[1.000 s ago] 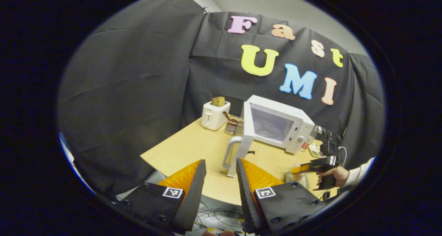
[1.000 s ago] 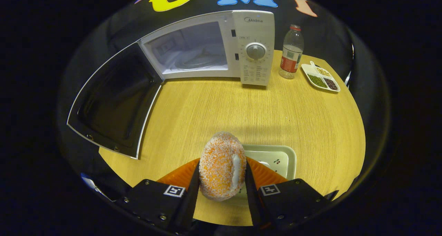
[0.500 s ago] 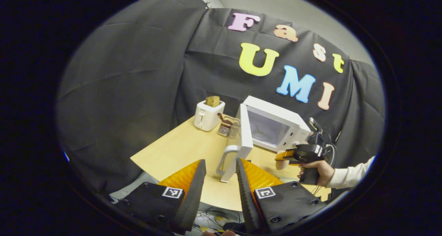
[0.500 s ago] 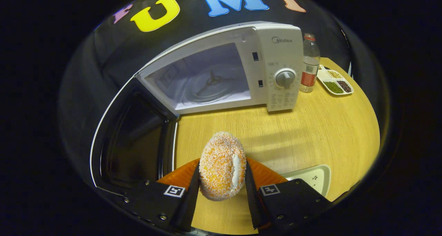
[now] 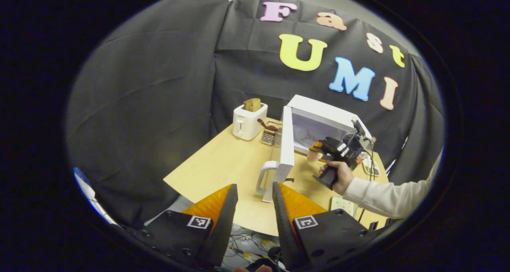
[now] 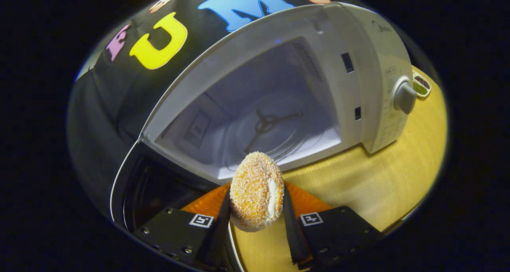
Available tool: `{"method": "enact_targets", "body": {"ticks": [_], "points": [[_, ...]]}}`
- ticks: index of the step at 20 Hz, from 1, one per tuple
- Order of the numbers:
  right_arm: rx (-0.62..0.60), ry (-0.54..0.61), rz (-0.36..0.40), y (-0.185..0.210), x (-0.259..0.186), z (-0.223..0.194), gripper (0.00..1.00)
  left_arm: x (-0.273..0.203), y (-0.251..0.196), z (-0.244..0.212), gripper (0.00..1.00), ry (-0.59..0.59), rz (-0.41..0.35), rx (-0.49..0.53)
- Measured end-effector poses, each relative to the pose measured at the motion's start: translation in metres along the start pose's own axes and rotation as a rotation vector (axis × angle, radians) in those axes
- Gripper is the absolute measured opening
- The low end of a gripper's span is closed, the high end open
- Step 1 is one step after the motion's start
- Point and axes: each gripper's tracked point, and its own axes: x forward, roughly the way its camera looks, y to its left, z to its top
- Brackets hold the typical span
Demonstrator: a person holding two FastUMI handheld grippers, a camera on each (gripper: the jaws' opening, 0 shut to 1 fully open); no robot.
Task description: Open the microwave oven with the left hand, put the food in, and close the microwave oven.
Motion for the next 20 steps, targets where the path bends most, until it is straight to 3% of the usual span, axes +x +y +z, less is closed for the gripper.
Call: {"method": "enact_targets", "body": {"ticks": [3,4,6,9,10,14,15,16,19,20], "points": [[0.019,-0.100,0.035,0.013,0.032,0.015,0.67,0.001,0.003,-0.007,0.65,0.032,0.039,0.018],[0.028,-0.132,0.022,0.012,0.036,0.018,0.68,0.002,0.005,-0.009,0.66,0.041,0.050,0.022],[0.034,-0.209,-0.012,0.007,0.049,0.033,0.68,0.002,0.004,-0.010,0.58,0.053,0.065,0.021],[0.083,-0.293,-0.037,0.009,0.064,0.052,0.68,0.001,0.002,-0.010,0.62,0.073,0.080,0.018],[0.112,-0.313,-0.051,0.008,0.070,0.055,0.72,0.001,0.002,-0.011,0.62,0.081,0.085,0.026],[0.266,-0.341,-0.096,0.003,0.090,0.056,0.72,-0.005,0.012,-0.016,0.61,0.119,0.112,0.049],[0.314,-0.346,-0.092,0.004,0.094,0.058,0.72,-0.007,0.013,-0.016,0.66,0.120,0.117,0.049],[0.353,-0.355,-0.094,0.005,0.098,0.060,0.72,-0.007,0.015,-0.015,0.62,0.123,0.122,0.048],[0.391,-0.392,-0.092,0.007,0.105,0.068,0.72,-0.007,0.018,-0.016,0.61,0.131,0.130,0.035],[0.388,-0.391,-0.092,0.007,0.105,0.067,0.75,-0.006,0.019,-0.016,0.66,0.132,0.133,0.024]]}}
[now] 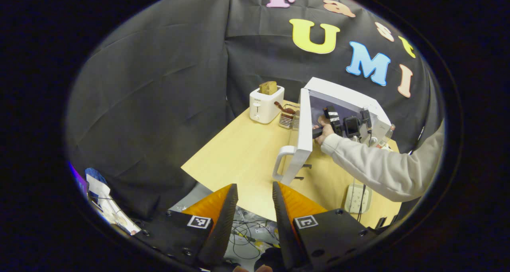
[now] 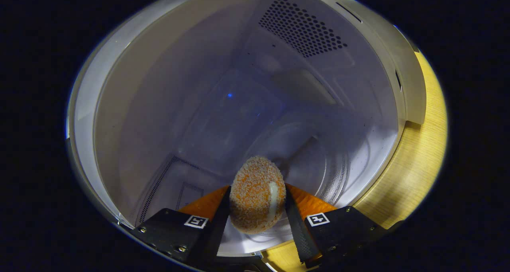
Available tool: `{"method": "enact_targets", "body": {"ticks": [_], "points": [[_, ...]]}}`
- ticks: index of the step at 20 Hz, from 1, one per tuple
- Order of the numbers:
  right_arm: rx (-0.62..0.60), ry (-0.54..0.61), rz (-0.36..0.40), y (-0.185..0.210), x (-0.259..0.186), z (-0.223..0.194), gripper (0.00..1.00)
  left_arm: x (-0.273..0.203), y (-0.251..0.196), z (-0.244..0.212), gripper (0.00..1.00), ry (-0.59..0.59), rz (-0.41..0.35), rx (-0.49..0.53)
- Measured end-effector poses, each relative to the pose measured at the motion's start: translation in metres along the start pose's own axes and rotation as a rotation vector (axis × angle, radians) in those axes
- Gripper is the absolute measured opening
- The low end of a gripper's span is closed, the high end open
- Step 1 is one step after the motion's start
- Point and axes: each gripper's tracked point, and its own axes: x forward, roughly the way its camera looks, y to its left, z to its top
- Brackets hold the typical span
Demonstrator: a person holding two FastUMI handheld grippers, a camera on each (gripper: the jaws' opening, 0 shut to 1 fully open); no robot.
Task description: Open the microwave oven with the left hand, put the food in, and close the microwave oven.
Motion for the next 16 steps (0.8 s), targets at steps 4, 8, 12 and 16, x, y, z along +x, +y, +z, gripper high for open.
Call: {"method": "enact_targets", "body": {"ticks": [4,8,12,16], "points": [[0.010,-0.019,0.002,0.001,0.003,0.003,0.76,0.003,-0.001,-0.001,0.58,0.000,-0.011,-0.024],[0.083,-0.013,0.011,0.001,-0.001,0.007,0.78,0.000,-0.002,0.009,0.66,-0.035,-0.016,-0.023],[0.069,0.068,0.002,-0.002,-0.012,-0.004,0.80,-0.001,-0.002,0.012,0.66,-0.058,-0.020,-0.050],[0.022,0.251,0.039,-0.002,-0.051,-0.031,0.80,-0.003,0.007,0.021,0.60,-0.105,-0.018,-0.065]]}}
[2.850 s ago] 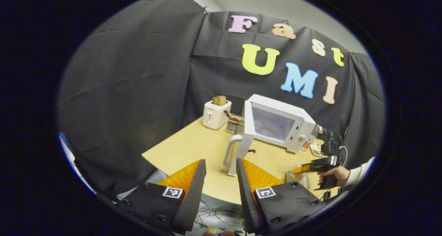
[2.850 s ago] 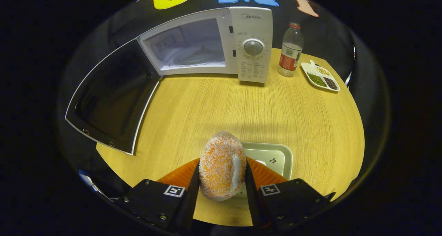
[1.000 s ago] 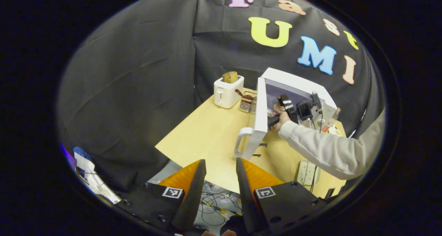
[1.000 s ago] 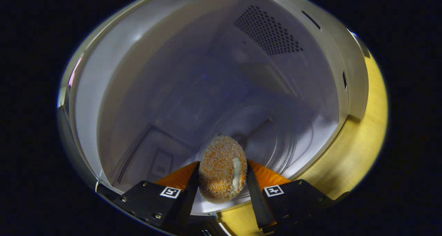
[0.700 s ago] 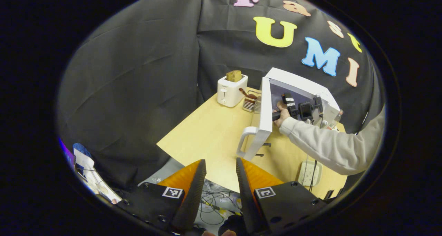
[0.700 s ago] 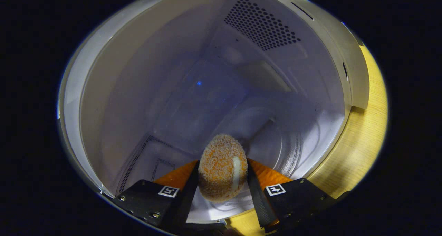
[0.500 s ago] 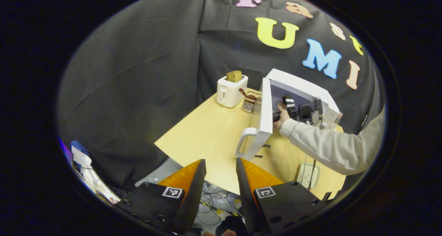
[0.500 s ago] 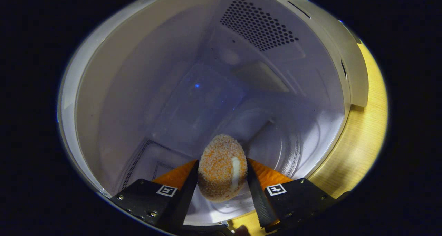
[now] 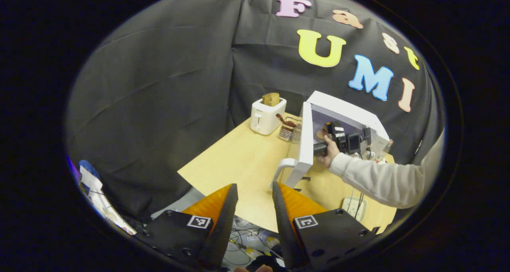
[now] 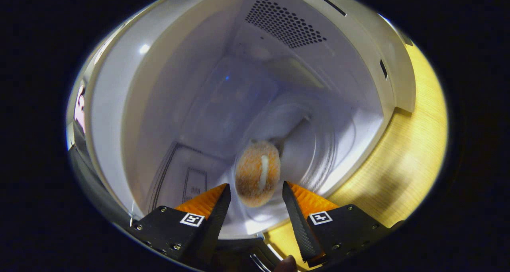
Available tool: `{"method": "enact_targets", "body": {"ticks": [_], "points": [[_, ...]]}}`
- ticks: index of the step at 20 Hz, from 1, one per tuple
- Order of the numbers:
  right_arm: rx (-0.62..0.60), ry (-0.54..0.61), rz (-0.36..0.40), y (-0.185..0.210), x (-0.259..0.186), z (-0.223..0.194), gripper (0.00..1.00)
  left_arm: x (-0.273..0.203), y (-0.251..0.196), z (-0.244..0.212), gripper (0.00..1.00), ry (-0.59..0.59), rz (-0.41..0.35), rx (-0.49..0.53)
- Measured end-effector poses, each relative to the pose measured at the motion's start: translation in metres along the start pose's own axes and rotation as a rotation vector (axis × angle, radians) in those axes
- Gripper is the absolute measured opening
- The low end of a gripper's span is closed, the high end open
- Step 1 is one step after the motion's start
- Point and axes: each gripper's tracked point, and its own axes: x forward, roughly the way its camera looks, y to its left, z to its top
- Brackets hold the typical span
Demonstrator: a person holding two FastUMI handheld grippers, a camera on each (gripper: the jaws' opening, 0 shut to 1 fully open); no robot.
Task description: Open the microwave oven with the left hand, put the food in, and close the microwave oven.
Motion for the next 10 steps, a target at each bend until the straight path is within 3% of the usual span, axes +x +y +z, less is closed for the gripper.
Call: {"method": "enact_targets", "body": {"ticks": [2,3,4,5,6,8,9,10], "points": [[-0.061,0.114,-0.006,-0.012,-0.025,-0.018,0.87,0.002,0.007,0.003,0.58,-0.022,-0.008,-0.017],[-0.080,0.153,0.003,-0.020,-0.042,-0.023,1.00,0.002,0.008,0.008,0.62,-0.043,-0.022,-0.026],[-0.088,0.165,0.028,-0.021,-0.060,-0.017,0.98,0.006,0.008,0.012,0.66,-0.062,-0.039,-0.030],[-0.092,0.169,0.031,-0.024,-0.075,-0.010,0.98,0.011,0.011,0.012,0.58,-0.075,-0.054,-0.030],[-0.094,0.195,0.029,-0.032,-0.095,-0.008,0.98,0.018,0.013,0.013,0.66,-0.078,-0.072,-0.028],[-0.104,0.238,0.044,-0.038,-0.138,-0.002,0.97,0.040,0.011,0.014,0.58,-0.092,-0.129,-0.020],[-0.128,0.257,0.045,-0.040,-0.161,0.000,0.97,0.052,0.011,0.018,0.66,-0.097,-0.162,-0.014],[-0.151,0.260,0.051,-0.042,-0.184,0.005,0.98,0.065,0.011,0.020,0.66,-0.090,-0.189,-0.008]]}}
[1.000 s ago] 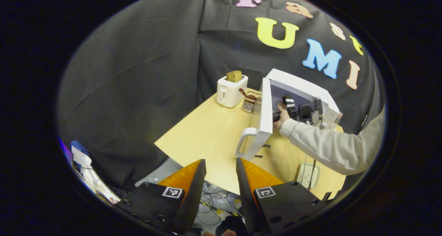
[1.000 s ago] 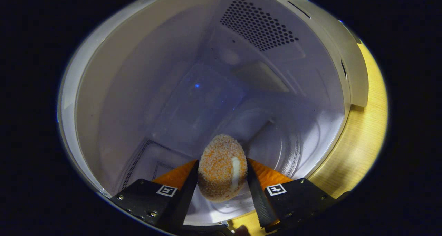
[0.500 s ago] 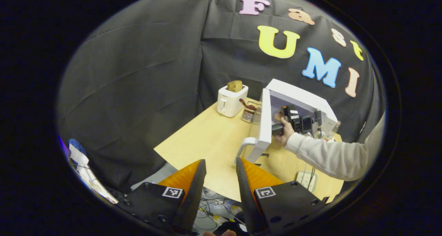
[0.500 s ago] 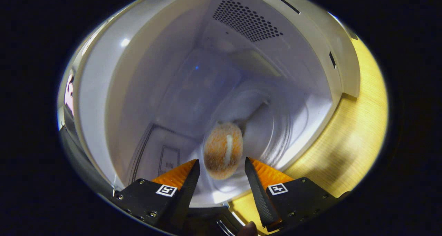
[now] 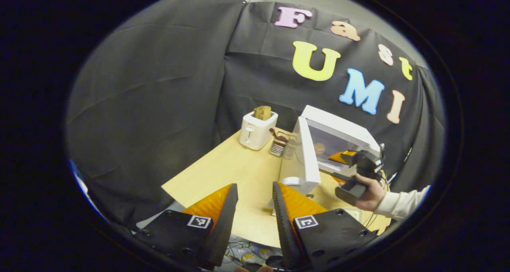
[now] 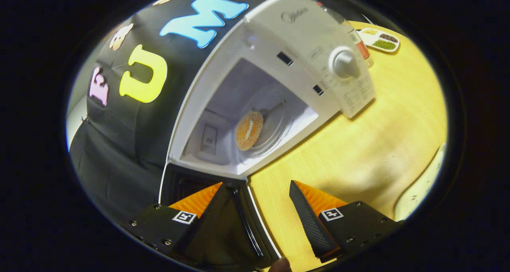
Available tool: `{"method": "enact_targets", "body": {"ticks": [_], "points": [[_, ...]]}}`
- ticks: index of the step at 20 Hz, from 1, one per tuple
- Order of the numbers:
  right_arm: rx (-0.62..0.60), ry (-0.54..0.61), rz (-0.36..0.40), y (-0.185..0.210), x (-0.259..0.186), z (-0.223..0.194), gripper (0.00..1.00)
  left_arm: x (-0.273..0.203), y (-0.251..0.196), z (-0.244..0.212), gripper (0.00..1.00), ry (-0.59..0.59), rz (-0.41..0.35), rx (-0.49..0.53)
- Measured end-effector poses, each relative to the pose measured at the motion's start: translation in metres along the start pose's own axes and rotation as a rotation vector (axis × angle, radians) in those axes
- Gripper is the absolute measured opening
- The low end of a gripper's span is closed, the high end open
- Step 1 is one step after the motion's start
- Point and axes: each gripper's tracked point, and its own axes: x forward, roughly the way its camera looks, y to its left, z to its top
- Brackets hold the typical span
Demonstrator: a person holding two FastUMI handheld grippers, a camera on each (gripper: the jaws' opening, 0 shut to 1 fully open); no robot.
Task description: Open the microwave oven with the left hand, put the food in, and close the microwave oven.
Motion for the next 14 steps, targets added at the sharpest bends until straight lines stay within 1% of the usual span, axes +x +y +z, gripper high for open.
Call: {"method": "enact_targets", "body": {"ticks": [1,2,5,7,10,12,13,14], "points": [[-0.022,-0.010,0.011,0.001,-0.024,0.001,0.98,0.014,0.003,-0.002,0.58,-0.001,-0.031,0.009],[-0.043,-0.011,0.017,0.002,-0.045,0.000,0.98,0.027,0.006,-0.004,0.62,0.000,-0.057,0.029],[-0.080,0.034,0.023,0.000,-0.096,-0.014,0.97,0.063,0.012,-0.009,0.58,0.016,-0.123,0.048],[-0.094,0.023,0.033,0.001,-0.128,-0.014,0.98,0.081,0.008,-0.010,0.59,0.028,-0.173,0.045],[-0.154,0.035,0.031,-0.002,-0.160,-0.016,0.98,0.102,-0.006,-0.028,0.62,0.072,-0.241,0.039],[-0.191,0.070,0.024,-0.008,-0.177,-0.018,0.98,0.114,-0.014,-0.036,0.62,0.092,-0.258,0.058],[-0.201,0.075,0.026,-0.009,-0.183,-0.016,0.98,0.116,-0.017,-0.040,0.67,0.095,-0.263,0.073],[-0.209,0.076,0.027,-0.011,-0.191,-0.013,0.98,0.119,-0.021,-0.043,0.65,0.097,-0.262,0.082]]}}
